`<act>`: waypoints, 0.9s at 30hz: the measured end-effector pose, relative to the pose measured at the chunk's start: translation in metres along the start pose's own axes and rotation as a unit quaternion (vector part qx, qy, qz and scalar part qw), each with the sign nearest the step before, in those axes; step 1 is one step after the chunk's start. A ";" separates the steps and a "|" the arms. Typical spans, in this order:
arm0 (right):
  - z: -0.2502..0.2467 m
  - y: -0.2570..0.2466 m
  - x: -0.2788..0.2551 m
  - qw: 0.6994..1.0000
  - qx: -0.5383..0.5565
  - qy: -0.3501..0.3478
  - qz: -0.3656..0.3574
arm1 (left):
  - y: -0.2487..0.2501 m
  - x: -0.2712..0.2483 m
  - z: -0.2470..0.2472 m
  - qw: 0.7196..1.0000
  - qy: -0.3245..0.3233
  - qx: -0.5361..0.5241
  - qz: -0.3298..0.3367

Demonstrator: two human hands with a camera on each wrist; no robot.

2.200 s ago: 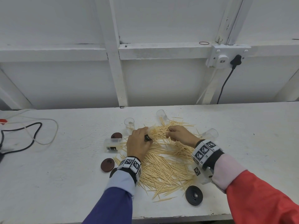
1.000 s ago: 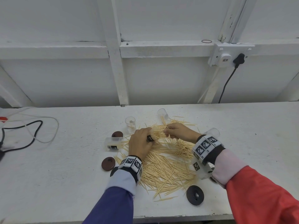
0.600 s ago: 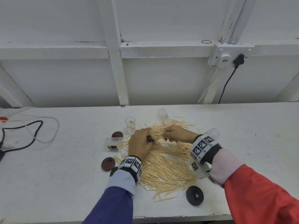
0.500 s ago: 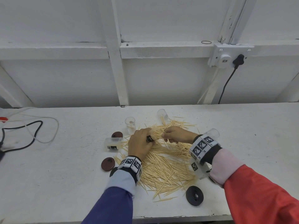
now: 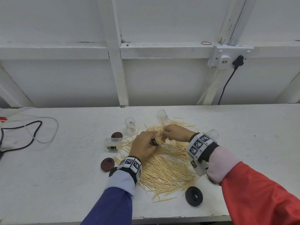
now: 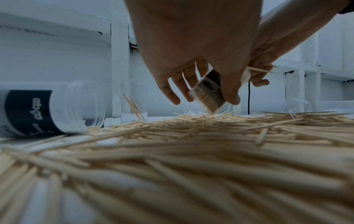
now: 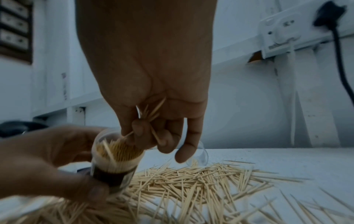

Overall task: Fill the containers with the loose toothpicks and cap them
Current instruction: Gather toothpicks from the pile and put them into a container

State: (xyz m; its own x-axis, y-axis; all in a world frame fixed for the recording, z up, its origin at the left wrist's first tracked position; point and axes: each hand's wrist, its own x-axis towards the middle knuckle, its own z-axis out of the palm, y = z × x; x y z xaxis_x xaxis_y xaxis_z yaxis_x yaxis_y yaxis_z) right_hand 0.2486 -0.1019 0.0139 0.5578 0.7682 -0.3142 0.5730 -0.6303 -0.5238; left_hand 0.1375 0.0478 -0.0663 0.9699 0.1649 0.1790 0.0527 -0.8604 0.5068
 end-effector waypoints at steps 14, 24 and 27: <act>-0.007 -0.005 -0.002 0.996 0.089 0.011 0.005 | 0.007 -0.003 -0.007 0.999 0.027 -0.010 -0.040; -0.002 -0.003 0.003 0.986 0.092 0.130 -0.044 | 0.014 -0.004 -0.012 0.998 0.024 -0.031 -0.041; 0.001 -0.006 0.004 0.988 0.065 0.131 -0.046 | 0.014 -0.004 -0.012 0.999 0.010 -0.026 -0.042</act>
State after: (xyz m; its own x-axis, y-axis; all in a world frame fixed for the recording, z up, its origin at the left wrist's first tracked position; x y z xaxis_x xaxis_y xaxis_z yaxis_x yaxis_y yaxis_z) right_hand 0.2470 -0.0946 0.0149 0.6531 0.7553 -0.0543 0.5560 -0.5270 -0.6428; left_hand 0.1310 0.0408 -0.0497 0.9574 0.2464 0.1507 0.1212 -0.8163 0.5647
